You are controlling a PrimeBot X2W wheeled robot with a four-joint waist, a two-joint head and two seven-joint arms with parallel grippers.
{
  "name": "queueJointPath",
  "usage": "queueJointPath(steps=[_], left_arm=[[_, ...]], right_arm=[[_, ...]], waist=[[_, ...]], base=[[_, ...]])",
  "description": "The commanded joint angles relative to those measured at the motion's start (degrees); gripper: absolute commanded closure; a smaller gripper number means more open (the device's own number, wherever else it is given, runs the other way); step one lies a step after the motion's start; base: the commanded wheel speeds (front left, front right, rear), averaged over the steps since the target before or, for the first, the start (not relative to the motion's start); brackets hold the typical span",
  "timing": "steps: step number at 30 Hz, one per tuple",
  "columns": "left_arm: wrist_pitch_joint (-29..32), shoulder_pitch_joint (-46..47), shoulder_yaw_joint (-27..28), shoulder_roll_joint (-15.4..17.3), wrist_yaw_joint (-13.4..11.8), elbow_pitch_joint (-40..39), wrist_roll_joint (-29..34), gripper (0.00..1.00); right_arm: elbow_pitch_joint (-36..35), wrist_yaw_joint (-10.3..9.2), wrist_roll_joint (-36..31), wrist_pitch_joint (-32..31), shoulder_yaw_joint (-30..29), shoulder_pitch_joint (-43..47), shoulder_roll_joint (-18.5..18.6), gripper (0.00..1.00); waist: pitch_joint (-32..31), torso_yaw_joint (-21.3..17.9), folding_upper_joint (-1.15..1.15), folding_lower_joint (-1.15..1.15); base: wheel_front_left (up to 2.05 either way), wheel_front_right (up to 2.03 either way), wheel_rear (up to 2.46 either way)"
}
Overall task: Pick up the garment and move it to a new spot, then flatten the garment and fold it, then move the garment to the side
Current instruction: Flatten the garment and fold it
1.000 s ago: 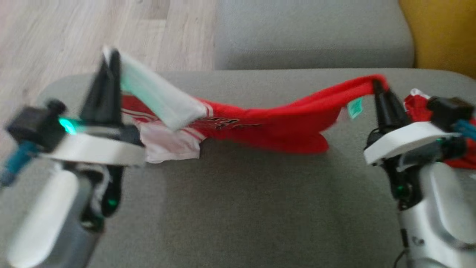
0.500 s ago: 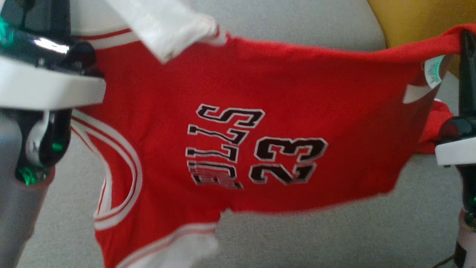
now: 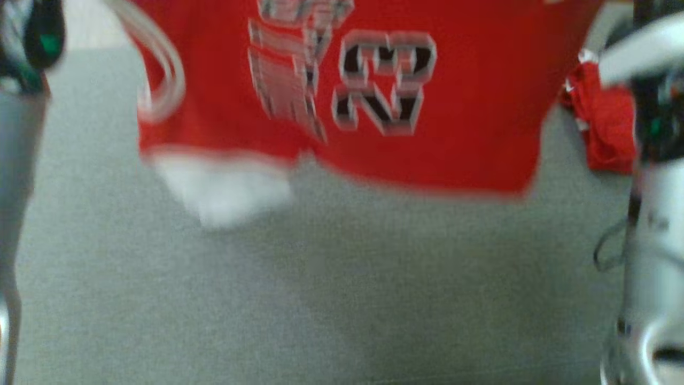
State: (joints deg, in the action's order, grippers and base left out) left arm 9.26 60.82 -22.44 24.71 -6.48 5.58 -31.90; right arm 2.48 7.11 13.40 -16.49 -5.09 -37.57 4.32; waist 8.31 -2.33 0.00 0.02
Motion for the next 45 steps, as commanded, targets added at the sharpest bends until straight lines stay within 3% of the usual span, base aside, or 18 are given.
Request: queueJointPath(steps=[1, 6, 11, 17, 23, 32, 39, 45], left_arm=[[-2.5, 7.66, 2.26, 1.18, 0.17, 2.3, 1.8, 1.0], [-9.08, 17.91, 1.33, -2.83, 1.44, 13.05, 4.08, 1.0], [-14.04, 22.38, 0.33, -6.34, 3.04, 19.9, 4.29, 1.0], [-19.26, 16.56, -0.38, -8.23, 4.82, 22.26, 2.67, 1.0], [-22.49, 5.93, -0.79, -9.45, 5.81, 19.75, 0.7, 1.0], [-24.08, -9.36, 1.03, -9.12, 5.03, 10.25, -0.17, 1.0], [-24.23, -26.0, 4.6, -8.12, 2.81, -2.24, 1.18, 1.0], [-24.24, -44.56, 5.73, -7.36, 0.38, -10.57, 2.0, 1.0]], right_arm=[[3.27, 0.37, -1.39, 2.62, 1.2, -8.02, 0.06, 1.0], [18.98, 0.37, -7.35, 10.13, -1.48, -22.63, 0.04, 1.0], [30.34, 0.37, -13.0, 16.73, -4.3, -31.1, 0.3, 1.0], [40.79, 0.37, -17.0, 23.79, -5.64, -32.03, 0.33, 1.0], [48.54, 0.37, -18.67, 29.41, -5.78, -29.08, 0.38, 1.0], [48.97, 0.37, -14.17, 31.41, -4.85, -23.41, -0.26, 1.0], [40.57, 0.37, -8.33, 31.47, -1.79, -12.93, -0.87, 1.0], [31.37, 0.37, -4.44, 31.47, 0.0, 3.62, -1.23, 1.0]], waist=[[4.77, -0.46, 0.0, -0.02], [9.09, 1.2, 0.0, -0.02], [14.44, 3.82, 0.0, -0.02], [20.57, 5.9, 0.0, -0.02], [22.99, 6.22, 0.0, -0.02], [21.39, 5.14, 0.0, -0.02], [15.84, 4.76, 0.0, -0.02], [7.43, 5.1, 0.0, -0.02]], base=[[0.0, 0.0, 0.0], [0.0, 0.0, 0.0], [0.0, 0.0, 0.0], [0.0, 0.0, 0.0], [0.0, 0.0, 0.0], [0.0, 0.0, 0.0], [0.0, 0.0, 0.0], [0.0, 0.0, 0.0]])
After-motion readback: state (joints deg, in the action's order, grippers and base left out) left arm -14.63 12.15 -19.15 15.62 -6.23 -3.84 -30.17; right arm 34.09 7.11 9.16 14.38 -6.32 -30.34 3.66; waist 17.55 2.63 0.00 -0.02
